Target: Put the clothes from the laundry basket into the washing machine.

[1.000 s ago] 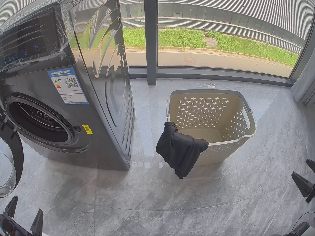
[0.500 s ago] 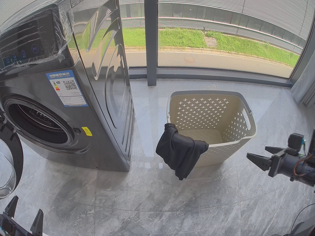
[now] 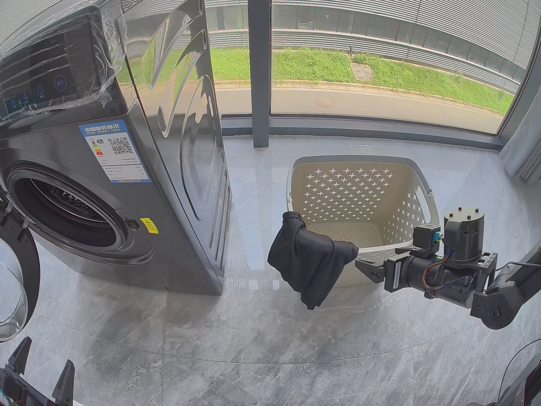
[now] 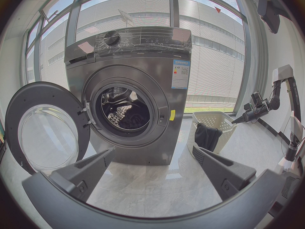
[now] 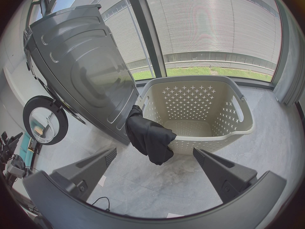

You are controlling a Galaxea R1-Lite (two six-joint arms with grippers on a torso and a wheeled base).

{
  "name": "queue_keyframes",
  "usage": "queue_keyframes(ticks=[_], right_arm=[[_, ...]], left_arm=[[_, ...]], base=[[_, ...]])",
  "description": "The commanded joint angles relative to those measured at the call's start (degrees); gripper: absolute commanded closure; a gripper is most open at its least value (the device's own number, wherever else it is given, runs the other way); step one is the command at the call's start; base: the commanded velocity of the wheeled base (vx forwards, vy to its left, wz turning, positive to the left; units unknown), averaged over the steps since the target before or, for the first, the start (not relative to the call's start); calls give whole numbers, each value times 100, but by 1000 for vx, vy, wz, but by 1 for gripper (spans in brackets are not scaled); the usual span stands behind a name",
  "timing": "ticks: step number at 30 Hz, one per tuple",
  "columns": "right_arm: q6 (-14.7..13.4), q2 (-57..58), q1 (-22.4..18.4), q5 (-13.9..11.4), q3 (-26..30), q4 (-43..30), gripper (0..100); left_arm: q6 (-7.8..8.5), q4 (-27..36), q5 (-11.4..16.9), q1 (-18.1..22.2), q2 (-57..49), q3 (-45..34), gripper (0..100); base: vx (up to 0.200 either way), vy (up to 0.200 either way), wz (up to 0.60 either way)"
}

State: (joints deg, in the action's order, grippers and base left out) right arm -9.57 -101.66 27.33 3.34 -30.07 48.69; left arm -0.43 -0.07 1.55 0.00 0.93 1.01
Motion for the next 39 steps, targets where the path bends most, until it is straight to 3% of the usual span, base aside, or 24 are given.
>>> queue_keyframes(ticks=[1,25,39], right_arm=[[25,-548,44,18,-280,18,0],[52,-1234,9,35,-833,185,0],[122,-2121,53,18,-1203,967,0]], left_arm=[[-1,-1,3,0,-84,-101,0],[-1,-1,3,-9,-84,-101,0],[-1,-1,3,-9,-84,-101,0]], base=[[0,0,0],[0,0,0],[0,0,0]])
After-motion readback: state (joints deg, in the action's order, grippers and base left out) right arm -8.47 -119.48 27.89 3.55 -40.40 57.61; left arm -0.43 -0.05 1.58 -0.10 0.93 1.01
